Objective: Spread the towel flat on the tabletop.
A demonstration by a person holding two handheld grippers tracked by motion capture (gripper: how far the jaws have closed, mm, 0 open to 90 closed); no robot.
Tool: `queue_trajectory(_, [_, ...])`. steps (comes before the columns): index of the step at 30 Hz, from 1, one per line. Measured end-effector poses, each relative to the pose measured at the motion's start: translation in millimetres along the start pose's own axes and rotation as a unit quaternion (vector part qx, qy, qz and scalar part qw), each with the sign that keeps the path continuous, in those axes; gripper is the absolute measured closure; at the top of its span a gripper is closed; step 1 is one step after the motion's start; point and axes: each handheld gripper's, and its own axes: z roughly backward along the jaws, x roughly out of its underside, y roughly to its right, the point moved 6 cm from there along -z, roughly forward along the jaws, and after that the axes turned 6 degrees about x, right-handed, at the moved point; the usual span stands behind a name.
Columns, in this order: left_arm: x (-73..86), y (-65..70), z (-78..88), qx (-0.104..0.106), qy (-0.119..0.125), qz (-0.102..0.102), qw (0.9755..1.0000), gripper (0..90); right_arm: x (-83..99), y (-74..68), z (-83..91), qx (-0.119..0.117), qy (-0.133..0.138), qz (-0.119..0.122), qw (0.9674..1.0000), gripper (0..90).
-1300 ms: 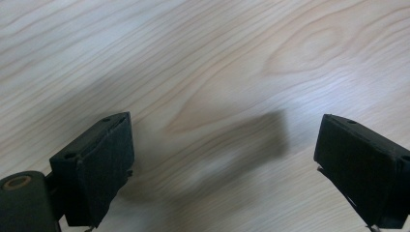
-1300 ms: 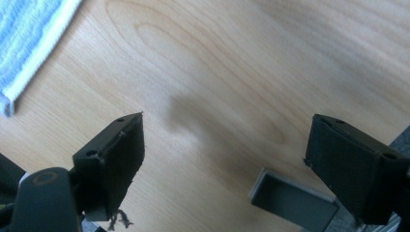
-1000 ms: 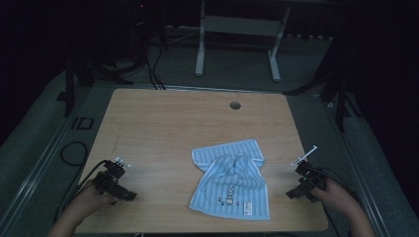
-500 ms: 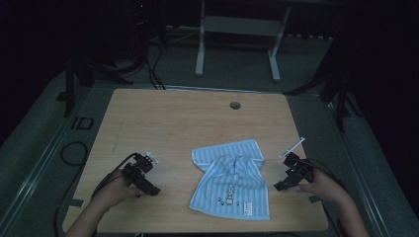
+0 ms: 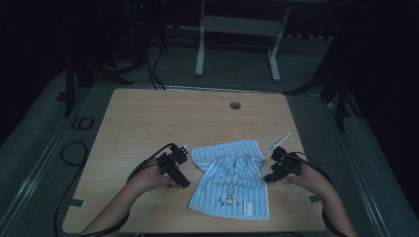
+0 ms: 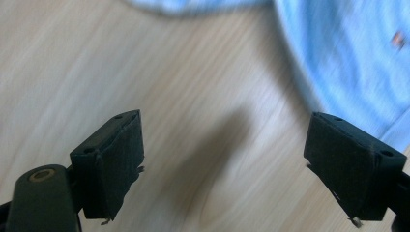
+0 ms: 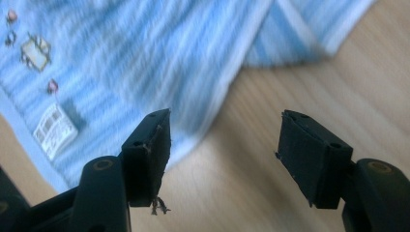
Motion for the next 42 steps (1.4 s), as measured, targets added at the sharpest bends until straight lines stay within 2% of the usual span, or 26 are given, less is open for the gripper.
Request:
queue_trajectory(3, [-17.9, 4.5, -1.6, 0.008, 0.002, -0.009, 0.9999, 15.0, -6.8, -1.1, -2.2, 0.003, 0.004, 0.002, 1.0000, 42.4])
queue_trajectory(4, [-23.7, 5.8, -2.0, 0.005, -0.001, -0.019, 0.9998, 15.4, -13.8, -2.0, -4.0, 0.006, 0.008, 0.003, 0.9999, 46.8])
queue_trajectory(5, [-29.5, 7.5, -2.6, 0.000, -0.002, -0.026, 0.9997, 17.7, -17.5, -2.4, -5.2, 0.007, 0.012, 0.006, 0.9999, 46.9])
queue_trajectory(6, [-35.3, 9.5, -3.3, 0.004, -0.001, -0.032, 0.9995, 17.7, -17.5, -2.4, -5.2, 0.007, 0.012, 0.006, 0.9999, 46.9])
queue_trajectory(7, [-40.9, 11.5, -4.1, 0.009, 0.001, -0.037, 0.9993, 21.1, -25.0, -2.7, -7.5, 0.008, 0.018, 0.003, 0.9998, 50.1])
queue_trajectory(10, [-57.7, 17.6, -8.5, -0.009, 0.009, -0.057, 0.9983, 22.1, -31.5, -2.7, -11.3, 0.012, 0.021, 0.001, 0.9997, 51.5])
queue_trajectory(11, [-63.7, 20.9, -11.4, -0.008, 0.013, -0.063, 0.9979, 25.1, -34.3, -2.6, -13.9, 0.013, 0.021, 0.000, 0.9997, 51.5])
queue_trajectory(14, [-75.0, 25.8, -21.5, 0.000, 0.008, -0.069, 0.9976, 26.7, -39.5, -2.8, -22.4, 0.015, 0.017, -0.004, 0.9997, 53.1])
queue_trajectory(18, [-85.7, 28.3, -36.2, -0.003, 0.001, -0.075, 0.9972, 26.8, -39.4, -4.6, -34.6, 0.025, -0.003, 0.000, 0.9997, 57.9])
queue_trajectory(20, [-89.9, 29.9, -42.4, 0.004, 0.002, -0.077, 0.9970, 30.4, -38.5, -6.4, -38.0, 0.027, -0.008, 0.003, 0.9996, 63.6])
queue_trajectory(22, [-94.4, 30.7, -47.6, 0.007, 0.008, -0.078, 0.9969, 31.5, -38.7, -7.4, -38.6, 0.025, -0.006, 0.001, 0.9997, 73.0])
queue_trajectory(24, [-97.9, 31.5, -52.4, 0.016, 0.011, -0.078, 0.9968, 35.4, -38.5, -9.3, -38.5, 0.027, -0.006, 0.009, 0.9996, 81.2])
queue_trajectory(27, [-100.5, 33.4, -58.9, 0.032, 0.016, -0.074, 0.9966, 47.6, -38.5, -11.3, -38.1, 0.035, -0.007, 0.020, 0.9992, 85.0])
queue_trajectory(28, [-101.1, 33.7, -60.3, 0.031, 0.021, -0.079, 0.9962, 52.6, -38.6, -11.5, -37.9, 0.035, -0.007, 0.020, 0.9992, 85.3])
queue_trajectory(30, [-101.6, 34.5, -58.6, 0.045, 0.033, -0.077, 0.9955, 68.6, -38.2, -10.8, -37.2, 0.037, -0.003, 0.022, 0.9991, 85.8])
queue_trajectory(31, [-101.7, 33.8, -56.8, 0.044, 0.037, -0.076, 0.9954, 80.5, -37.7, -10.4, -36.6, 0.038, -0.001, 0.022, 0.9990, 86.0])
queue_trajectory(32, [-101.7, 32.7, -53.3, 0.044, 0.042, -0.075, 0.9953, 84.7, -37.5, -10.0, -36.2, 0.039, 0.002, 0.020, 0.9991, 86.2])
queue_trajectory(38, [-98.3, 22.0, -33.8, 0.021, 0.064, -0.059, 0.9959, 87.6, -36.8, -6.7, -29.7, 0.046, 0.018, 0.016, 0.9986, 86.6])
queue_trajectory(39, [-97.3, 20.9, -31.2, 0.024, 0.067, -0.057, 0.9958, 87.7, -37.0, -6.2, -27.6, 0.049, 0.021, 0.015, 0.9985, 86.6])
queue_trajectory(42, [-92.1, 10.6, -15.8, -0.008, 0.082, -0.053, 0.9952, 87.7, -37.9, -5.0, -21.2, 0.056, 0.033, 0.013, 0.9978, 86.6])
